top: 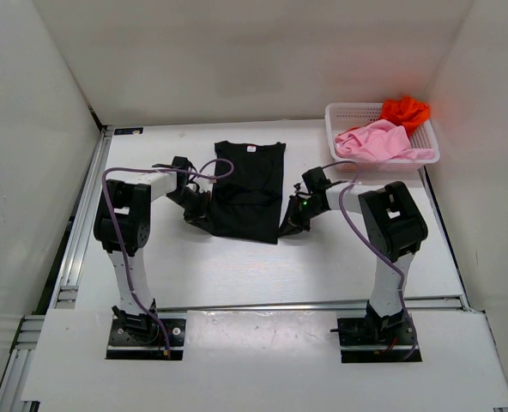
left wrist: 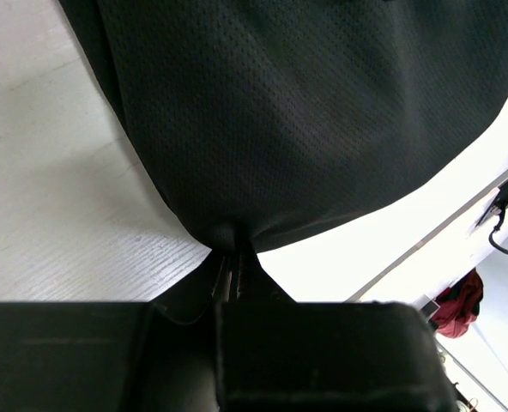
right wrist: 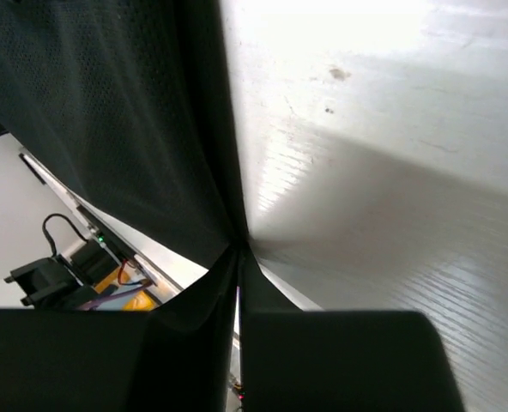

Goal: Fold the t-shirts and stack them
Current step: Fold the folded rectangular tshirt in 1/3 of the way

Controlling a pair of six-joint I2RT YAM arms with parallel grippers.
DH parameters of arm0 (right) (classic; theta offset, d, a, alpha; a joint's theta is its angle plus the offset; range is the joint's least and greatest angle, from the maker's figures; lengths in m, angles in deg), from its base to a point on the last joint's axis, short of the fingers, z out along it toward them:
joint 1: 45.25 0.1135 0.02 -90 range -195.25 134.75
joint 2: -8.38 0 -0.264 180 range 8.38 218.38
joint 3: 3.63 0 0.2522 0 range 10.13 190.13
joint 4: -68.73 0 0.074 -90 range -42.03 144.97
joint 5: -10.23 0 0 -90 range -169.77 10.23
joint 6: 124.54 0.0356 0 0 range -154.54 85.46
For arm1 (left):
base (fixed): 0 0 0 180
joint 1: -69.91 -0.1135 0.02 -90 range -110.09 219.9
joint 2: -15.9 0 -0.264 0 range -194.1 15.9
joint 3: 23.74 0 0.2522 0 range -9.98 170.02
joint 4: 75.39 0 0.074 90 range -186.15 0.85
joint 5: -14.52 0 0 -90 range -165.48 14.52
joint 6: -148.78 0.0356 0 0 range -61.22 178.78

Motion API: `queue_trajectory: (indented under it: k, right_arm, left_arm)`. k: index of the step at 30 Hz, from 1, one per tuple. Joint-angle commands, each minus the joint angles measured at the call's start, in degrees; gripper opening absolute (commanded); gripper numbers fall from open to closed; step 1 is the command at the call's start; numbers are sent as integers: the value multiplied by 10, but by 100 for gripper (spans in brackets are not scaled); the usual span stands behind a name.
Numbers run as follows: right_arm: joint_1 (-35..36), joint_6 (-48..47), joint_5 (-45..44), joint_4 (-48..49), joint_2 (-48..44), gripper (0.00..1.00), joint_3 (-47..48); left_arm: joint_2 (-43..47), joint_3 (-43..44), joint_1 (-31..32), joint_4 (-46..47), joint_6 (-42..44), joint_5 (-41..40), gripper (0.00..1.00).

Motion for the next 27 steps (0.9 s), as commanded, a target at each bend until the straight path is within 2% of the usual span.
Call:
queue_trajectory:
  k: [1, 2, 4, 8, 14, 18, 19, 22, 23, 25, 26, 27]
  right_arm:
    - [0, -21, -10, 1, -12, 18, -23]
    - [0, -28, -10, 1, -19, 30, -28]
    - [0, -28, -5, 16, -26, 47, -50]
    - [0, -12, -3, 34, -34, 51, -79]
    - [35, 36, -8, 56, -7, 51, -61]
    - [41, 72, -51, 76, -12, 51, -60]
    - [36, 77, -84, 69, -12, 50, -60]
    - [35, 84, -109, 61, -19, 43, -60]
    - [35, 89, -109, 61, -19, 30, -60]
    - [35, 89, -98, 61, -19, 11, -60]
    - [35, 95, -92, 66, -13, 4, -60]
    - [35, 95, -86, 66, -13, 0, -60]
  left_arm:
    - [42, -7, -3, 9, 7, 2, 11]
    - [42, -12, -3, 9, 7, -4, 11]
    - [42, -12, -3, 9, 7, -9, 11]
    - [42, -12, -3, 9, 7, -9, 11]
    - [47, -17, -3, 9, 7, -9, 11]
    - [53, -23, -3, 9, 7, -9, 11]
    - [53, -29, -3, 9, 7, -9, 11]
    - [58, -34, -3, 9, 7, -9, 11]
    - [58, -34, -3, 9, 7, -9, 11]
    - [58, -34, -3, 9, 7, -9, 11]
    - [58, -34, -3, 9, 7, -9, 11]
    - [58, -34, -3, 9, 7, -9, 11]
